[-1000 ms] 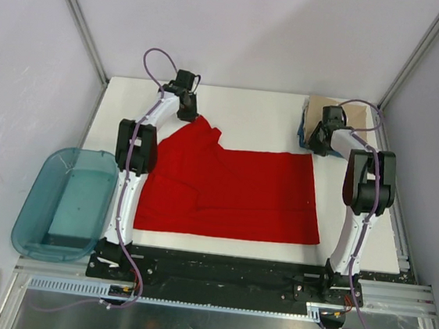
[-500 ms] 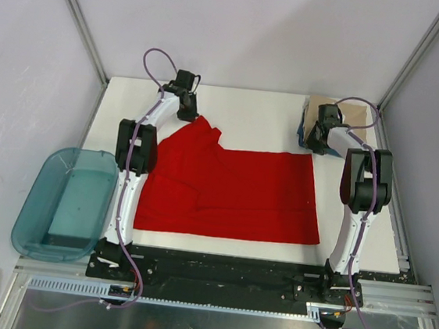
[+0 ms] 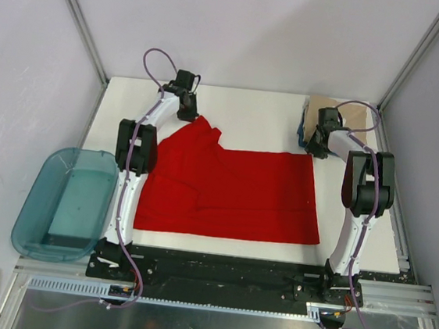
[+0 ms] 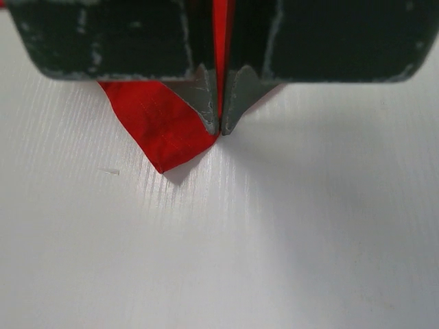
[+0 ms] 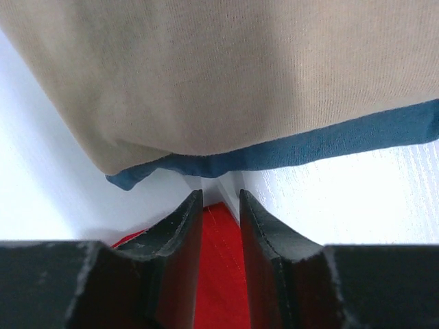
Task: Fold and stack the t-shirts
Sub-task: Grap the side of the flattened tshirt furthest away from the robot with both arms
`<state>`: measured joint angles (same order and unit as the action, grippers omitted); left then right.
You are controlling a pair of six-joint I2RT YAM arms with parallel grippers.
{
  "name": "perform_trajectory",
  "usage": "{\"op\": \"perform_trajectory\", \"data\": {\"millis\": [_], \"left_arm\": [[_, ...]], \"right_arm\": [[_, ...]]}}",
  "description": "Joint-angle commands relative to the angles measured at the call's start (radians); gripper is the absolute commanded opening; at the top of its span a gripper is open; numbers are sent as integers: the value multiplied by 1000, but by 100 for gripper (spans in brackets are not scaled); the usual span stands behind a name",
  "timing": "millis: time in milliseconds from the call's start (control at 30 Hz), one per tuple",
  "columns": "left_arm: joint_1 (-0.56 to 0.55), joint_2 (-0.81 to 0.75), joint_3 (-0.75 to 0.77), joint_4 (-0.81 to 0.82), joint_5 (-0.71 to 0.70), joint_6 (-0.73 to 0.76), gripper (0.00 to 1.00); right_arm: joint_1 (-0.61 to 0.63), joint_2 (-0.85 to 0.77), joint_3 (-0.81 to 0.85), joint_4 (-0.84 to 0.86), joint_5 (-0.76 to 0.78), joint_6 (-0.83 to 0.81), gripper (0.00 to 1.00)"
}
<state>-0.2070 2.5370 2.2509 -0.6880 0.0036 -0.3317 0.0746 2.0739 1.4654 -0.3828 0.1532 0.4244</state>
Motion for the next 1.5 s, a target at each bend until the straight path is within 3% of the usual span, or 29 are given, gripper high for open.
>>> {"op": "perform_trajectory", "data": {"millis": [0, 267, 567, 933, 1367, 1467], "left_arm": [[-7, 19, 16, 2, 6, 0, 6], [-5, 19, 18, 1, 11, 1, 5], [-6, 8, 26, 2, 3, -2, 0], [-7, -62, 112, 7, -41, -4, 0], [-4, -77, 173, 34, -34, -3, 0], [-3, -49, 163, 33, 23, -17, 9]], "right_arm": [[12, -8, -36, -66, 9, 11, 31], [22, -14, -51, -65, 7, 26, 23], [16, -30, -59, -66, 33, 33, 1], [-49, -98, -58, -27, 105, 56, 0], [-96, -123, -55, 17, 77, 71, 0], [-93, -117, -53, 10, 73, 76, 0]]}}
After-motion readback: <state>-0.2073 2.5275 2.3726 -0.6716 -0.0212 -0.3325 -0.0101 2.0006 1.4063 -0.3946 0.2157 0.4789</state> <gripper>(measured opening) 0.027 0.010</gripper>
